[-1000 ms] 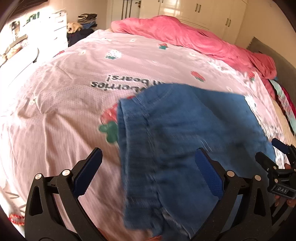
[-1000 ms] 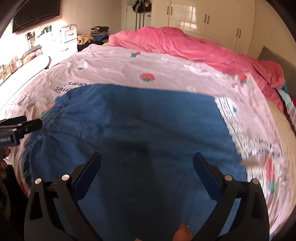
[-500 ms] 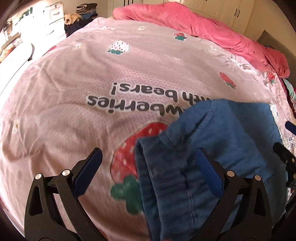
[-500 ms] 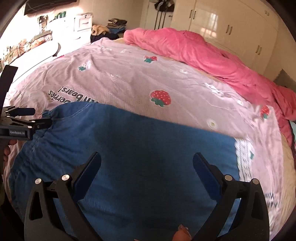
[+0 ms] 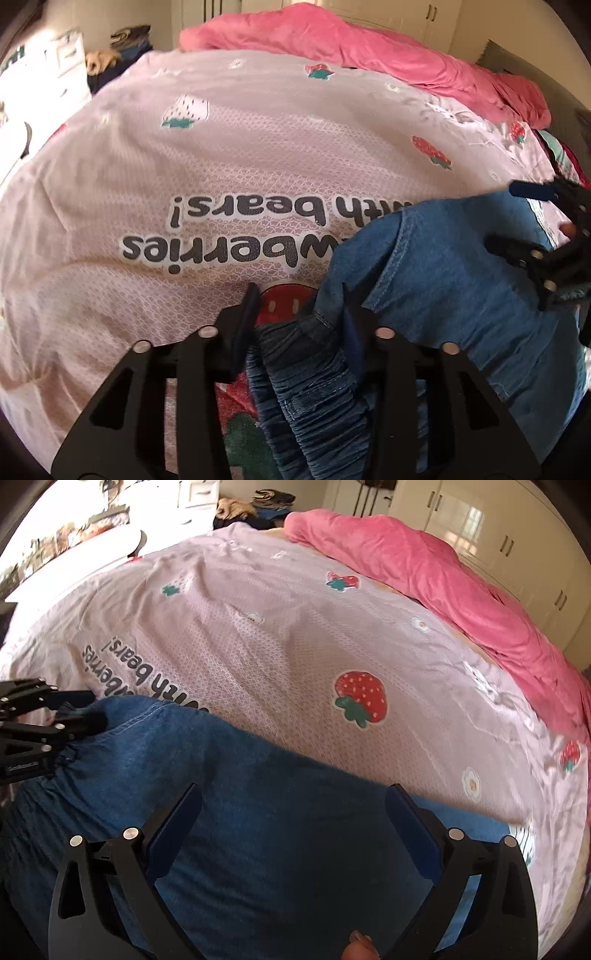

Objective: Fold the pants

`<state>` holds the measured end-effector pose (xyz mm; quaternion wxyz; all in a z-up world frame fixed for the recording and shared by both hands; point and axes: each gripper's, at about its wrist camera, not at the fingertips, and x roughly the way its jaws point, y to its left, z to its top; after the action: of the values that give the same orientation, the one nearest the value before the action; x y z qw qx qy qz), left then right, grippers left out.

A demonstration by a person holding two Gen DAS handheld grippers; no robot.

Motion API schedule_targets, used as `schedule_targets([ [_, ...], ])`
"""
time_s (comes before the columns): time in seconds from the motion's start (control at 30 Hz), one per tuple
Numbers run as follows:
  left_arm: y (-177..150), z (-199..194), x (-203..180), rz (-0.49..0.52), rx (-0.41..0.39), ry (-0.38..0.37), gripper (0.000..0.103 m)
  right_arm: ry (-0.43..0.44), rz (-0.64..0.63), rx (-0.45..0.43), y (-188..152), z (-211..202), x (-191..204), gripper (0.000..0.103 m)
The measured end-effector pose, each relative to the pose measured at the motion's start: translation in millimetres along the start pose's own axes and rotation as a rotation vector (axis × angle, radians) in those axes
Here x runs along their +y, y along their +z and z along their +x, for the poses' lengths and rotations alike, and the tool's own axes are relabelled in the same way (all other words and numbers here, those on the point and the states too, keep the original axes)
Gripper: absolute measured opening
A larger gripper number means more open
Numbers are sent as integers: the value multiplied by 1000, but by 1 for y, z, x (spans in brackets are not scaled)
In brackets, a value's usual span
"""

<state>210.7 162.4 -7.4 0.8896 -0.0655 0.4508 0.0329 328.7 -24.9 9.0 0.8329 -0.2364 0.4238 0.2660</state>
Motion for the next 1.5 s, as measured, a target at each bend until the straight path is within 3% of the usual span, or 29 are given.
schedule_targets([
  [0.33, -8, -51, -10, 7, -153, -75, 28, -14, -142, 41, 19, 25, 11, 99],
  [0.47, -9, -56, -18, 30, -162, -86, 28, -5, -232, 53, 23, 34, 20, 97],
  [0.5, -9, -55, -20, 36, -163, -84, 28, 23, -244, 60, 22, 35, 22, 80],
  [0.53, -10, -55, -21, 41, -160, -84, 28, 85, -235, 66, 22, 36, 23, 54],
  [0.57, -10, -53, -22, 46, -155, -80, 28, 143, -205, 61, 21, 35, 24, 45],
  [0.63, -11, -53, -20, 47, -152, -77, 28, 179, -192, 40, 15, 33, 28, 23],
  [0.73, -12, -52, -16, 33, -154, -73, 28, 180, -141, -23, 3, 22, 28, 11],
  [1.23, -31, -97, -40, 81, -262, -112, 28, 148, 149, -313, -93, -109, 23, 7],
  [1.37, -44, -116, -57, 129, -315, -75, 28, 112, 162, -364, -115, -137, 35, 7],
  [1.5, -71, -132, -64, 133, -335, -74, 28, 149, 186, -359, -146, -156, 52, 7],
])
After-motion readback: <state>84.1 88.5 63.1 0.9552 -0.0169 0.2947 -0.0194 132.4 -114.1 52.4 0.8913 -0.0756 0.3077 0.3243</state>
